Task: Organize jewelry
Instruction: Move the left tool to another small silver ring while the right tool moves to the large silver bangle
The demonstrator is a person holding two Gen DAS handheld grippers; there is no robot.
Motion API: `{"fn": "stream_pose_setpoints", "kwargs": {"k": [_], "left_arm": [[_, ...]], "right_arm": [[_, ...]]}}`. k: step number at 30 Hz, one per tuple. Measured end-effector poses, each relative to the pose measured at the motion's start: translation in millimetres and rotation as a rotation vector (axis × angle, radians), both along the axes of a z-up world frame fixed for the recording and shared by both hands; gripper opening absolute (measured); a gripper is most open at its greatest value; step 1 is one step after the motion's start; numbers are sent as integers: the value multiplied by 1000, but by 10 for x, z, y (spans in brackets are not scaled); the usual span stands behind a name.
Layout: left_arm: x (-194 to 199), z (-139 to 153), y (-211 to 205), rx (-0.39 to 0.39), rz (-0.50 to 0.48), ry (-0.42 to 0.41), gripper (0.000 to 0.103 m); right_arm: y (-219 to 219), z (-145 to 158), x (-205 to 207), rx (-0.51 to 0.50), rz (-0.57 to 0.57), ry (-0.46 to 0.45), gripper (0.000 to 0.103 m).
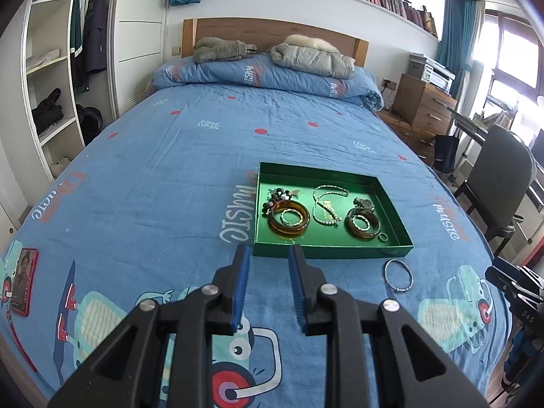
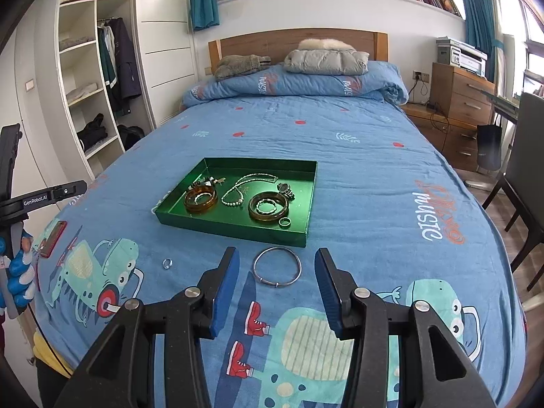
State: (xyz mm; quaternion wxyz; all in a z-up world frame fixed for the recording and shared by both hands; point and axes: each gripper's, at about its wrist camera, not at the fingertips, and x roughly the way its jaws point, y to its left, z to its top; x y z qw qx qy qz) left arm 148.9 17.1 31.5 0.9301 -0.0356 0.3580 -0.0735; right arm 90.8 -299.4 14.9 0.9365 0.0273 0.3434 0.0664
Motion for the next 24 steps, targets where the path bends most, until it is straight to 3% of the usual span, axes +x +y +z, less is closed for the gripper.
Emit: {"fn": "stream_pose_setpoints", "kwargs": {"k": [11, 24], "left_arm": [[105, -584, 45, 28, -1, 67, 23], [95, -1261, -121, 34, -131, 179, 23]], "right_arm": [[-168, -444, 289, 25, -22, 80, 46], [-162, -1079, 646, 58, 7, 186, 46]]}}
